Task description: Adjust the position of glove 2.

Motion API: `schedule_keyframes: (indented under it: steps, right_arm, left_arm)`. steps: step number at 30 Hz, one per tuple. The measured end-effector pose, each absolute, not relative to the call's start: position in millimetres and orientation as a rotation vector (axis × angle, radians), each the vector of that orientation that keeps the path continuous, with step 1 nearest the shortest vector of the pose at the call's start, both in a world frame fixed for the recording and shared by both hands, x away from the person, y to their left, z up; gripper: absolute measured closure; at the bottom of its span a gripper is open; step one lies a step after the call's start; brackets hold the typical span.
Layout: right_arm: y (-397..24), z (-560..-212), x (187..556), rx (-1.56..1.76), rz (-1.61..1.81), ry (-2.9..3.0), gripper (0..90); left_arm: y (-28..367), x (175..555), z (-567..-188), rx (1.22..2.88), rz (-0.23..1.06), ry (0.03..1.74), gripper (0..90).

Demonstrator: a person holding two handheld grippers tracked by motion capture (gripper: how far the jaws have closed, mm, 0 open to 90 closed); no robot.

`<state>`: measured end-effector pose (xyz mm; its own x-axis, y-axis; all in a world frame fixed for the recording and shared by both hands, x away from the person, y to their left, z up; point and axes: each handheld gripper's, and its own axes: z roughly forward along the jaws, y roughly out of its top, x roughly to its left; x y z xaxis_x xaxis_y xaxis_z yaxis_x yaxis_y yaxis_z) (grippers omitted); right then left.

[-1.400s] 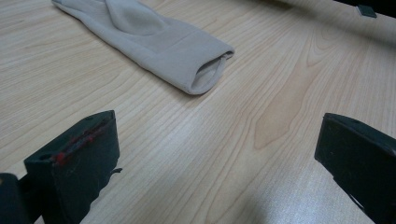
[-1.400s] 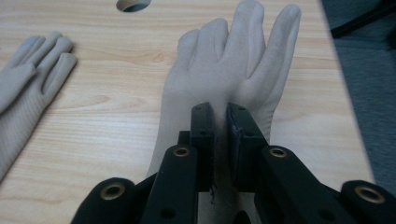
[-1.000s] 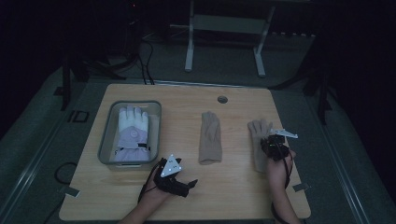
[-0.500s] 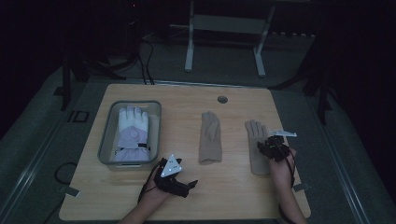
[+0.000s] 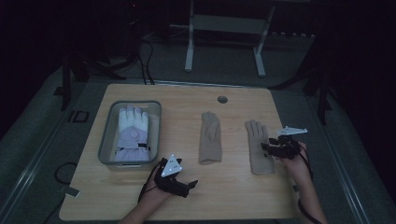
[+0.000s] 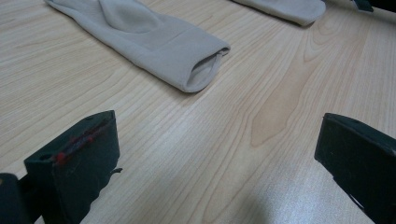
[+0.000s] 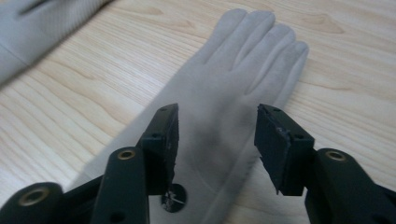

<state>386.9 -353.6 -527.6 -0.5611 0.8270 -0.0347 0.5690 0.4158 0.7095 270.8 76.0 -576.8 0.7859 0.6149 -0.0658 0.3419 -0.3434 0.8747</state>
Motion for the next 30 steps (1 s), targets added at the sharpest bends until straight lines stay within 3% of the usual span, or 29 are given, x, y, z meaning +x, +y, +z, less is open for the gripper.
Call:
schedule_keyframes:
  steps: [7,11,14,21,30]
  right_arm:
    - [-349,-552,388,1.174,0.910,2.325,49.6]
    - [-344,-552,383,1.194,0.907,2.308,74.3]
    - [-338,-550,382,1.234,0.878,2.289,80.9]
    - [-336,-544,381,1.314,0.876,2.210,83.8]
    - [-328,-512,379,1.374,0.975,2.097,84.6]
  left_arm:
    - [76,271,-577,1.963,0.337,0.719,0.3]
    - [76,271,-577,1.962,0.336,0.719,0.2]
    - [76,271,-577,1.960,0.339,0.721,0.3]
    - [76,271,-577,1.965,0.338,0.721,0.3]
    - [76,271,-577,1.962,0.334,0.723,0.3]
